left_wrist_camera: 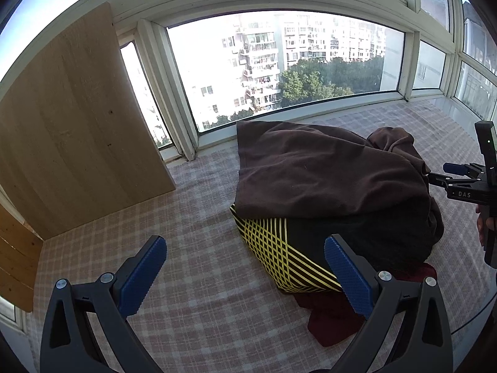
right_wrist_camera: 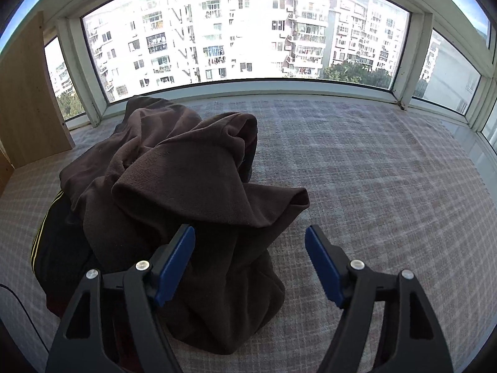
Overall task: Fold clothes
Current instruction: 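Move both tools toward the brown fleece pile on the black jacket, then grasp the brown fleece with the right gripper and lift it up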
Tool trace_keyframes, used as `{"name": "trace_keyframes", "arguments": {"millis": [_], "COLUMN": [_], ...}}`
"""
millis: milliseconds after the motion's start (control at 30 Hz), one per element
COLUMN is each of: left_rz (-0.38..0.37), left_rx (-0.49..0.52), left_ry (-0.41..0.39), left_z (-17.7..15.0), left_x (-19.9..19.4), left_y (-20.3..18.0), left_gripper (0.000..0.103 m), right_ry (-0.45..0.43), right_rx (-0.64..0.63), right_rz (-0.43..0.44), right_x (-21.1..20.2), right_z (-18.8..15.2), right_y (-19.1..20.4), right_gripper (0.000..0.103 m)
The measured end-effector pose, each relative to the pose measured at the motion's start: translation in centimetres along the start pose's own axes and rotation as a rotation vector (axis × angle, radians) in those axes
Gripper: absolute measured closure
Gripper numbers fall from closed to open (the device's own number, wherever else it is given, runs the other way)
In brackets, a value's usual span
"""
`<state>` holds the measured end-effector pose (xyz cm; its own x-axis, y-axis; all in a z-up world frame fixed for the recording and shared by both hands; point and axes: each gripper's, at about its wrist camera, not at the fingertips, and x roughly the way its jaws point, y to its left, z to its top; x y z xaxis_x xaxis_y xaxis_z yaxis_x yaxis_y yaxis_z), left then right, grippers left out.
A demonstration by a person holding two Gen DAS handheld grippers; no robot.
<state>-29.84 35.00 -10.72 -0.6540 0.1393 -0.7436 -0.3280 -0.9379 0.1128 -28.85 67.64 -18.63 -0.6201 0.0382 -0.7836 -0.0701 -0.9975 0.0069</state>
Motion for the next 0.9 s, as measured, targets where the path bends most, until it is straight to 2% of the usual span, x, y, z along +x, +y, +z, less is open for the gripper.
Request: {"name": "trace_keyframes", "arguments": {"millis": [200, 333, 433, 500, 533, 600, 767, 900], "left_rz": [-0.029, -0.046, -0.043, -0.038, -0.038, -0.038, -0.025, -0.024], "left_rx": [0.006, 0.029, 0.053, 0.059, 0.055, 0.047, 0.038, 0.03], "left_ry": [0.027, 0.002, -0.013, -0.007, 0.001, 0.016, 0.027, 0.014], "left_z": [1.4, 2.9, 3.1, 2.8, 2.7, 2.5, 2.0, 2.0], "left_x": [2.7, 3.0, 2.8, 2.9, 3.1, 3.4, 3.5, 2.7], "left_y": [-0.8, -2.2, -2.9, -2.9, -2.7, -2.4, -1.9, -1.5], "left_gripper": [0.001, 0.001, 0.0, 0.0, 0.0, 0.0, 0.001, 0.001], "right_ry": [-0.017, -0.01, 0.008, 0.026, 0.033, 0.034, -0.047, -0.107], "right_rx": [-0.026, -0.026, -0.011, 0.009, 0.019, 0.048, 0.134, 0.13], "right_rz": [0.016, 0.066, 0.118, 0.149, 0.159, 0.189, 0.253, 0.265], "right_x": [1.4, 2.6, 3.5, 4.0, 4.2, 4.2, 1.2, -2.7], "right_z": [1.3, 2.0, 2.1, 2.1, 2.0, 1.9, 2.7, 4.9], "right_y": [0.3, 0.1, -0.3, -0.6, -0.8, -1.3, -2.2, -2.0], "right_gripper": [0.03, 0.03, 0.051, 0.073, 0.076, 0.094, 0.096, 0.097]}}
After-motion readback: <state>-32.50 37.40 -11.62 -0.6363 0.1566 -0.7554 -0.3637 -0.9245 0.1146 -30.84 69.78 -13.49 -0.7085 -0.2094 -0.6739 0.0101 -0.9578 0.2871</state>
